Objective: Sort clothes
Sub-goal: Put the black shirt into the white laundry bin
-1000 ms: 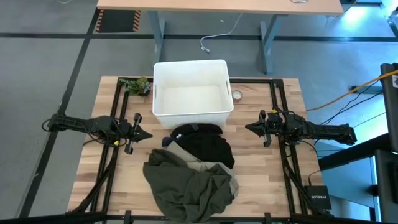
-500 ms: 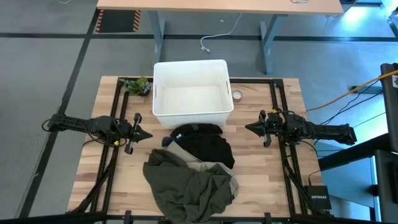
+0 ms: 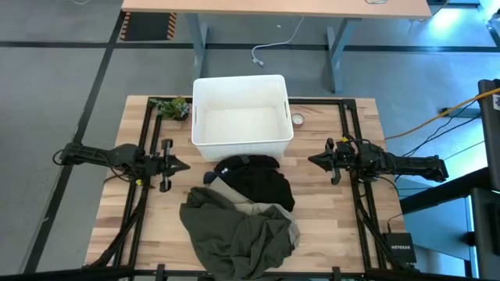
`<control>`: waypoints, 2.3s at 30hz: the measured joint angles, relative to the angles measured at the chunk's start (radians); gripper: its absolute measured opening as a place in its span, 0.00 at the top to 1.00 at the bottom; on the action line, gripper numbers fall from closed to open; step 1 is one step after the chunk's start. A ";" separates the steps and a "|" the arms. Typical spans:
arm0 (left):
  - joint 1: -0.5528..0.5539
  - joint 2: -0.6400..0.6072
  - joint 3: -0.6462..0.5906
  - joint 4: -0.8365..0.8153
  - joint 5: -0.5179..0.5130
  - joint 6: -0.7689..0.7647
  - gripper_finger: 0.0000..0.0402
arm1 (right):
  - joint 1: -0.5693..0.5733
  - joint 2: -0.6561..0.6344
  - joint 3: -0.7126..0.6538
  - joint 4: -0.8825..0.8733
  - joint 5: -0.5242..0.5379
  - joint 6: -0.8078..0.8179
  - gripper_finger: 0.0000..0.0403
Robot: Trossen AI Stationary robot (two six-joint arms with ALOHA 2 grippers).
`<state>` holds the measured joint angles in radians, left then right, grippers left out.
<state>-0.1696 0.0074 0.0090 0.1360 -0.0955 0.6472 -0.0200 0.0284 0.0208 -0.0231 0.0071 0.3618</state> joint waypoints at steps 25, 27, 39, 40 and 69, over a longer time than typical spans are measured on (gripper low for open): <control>-0.001 0.002 0.000 0.069 0.124 -0.408 1.00 | 0.000 0.000 0.000 0.000 0.000 0.001 0.98; -0.001 0.002 0.000 0.141 0.127 -0.480 1.00 | 0.000 0.000 0.000 0.000 0.000 0.027 0.98; -0.001 0.002 0.000 0.388 0.056 -0.752 1.00 | 0.000 0.000 0.001 0.003 0.027 0.053 0.98; -0.001 0.003 0.000 0.407 0.042 -0.753 1.00 | 0.000 0.000 0.001 0.004 0.025 0.053 0.98; 0.023 1.299 1.070 0.403 -0.023 -0.491 1.00 | 0.000 0.000 0.000 0.211 0.090 -0.079 0.94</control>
<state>-0.1471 1.3059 1.0790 0.5387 -0.1181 0.1560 -0.0196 0.0280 0.0212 0.1880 0.0966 0.2825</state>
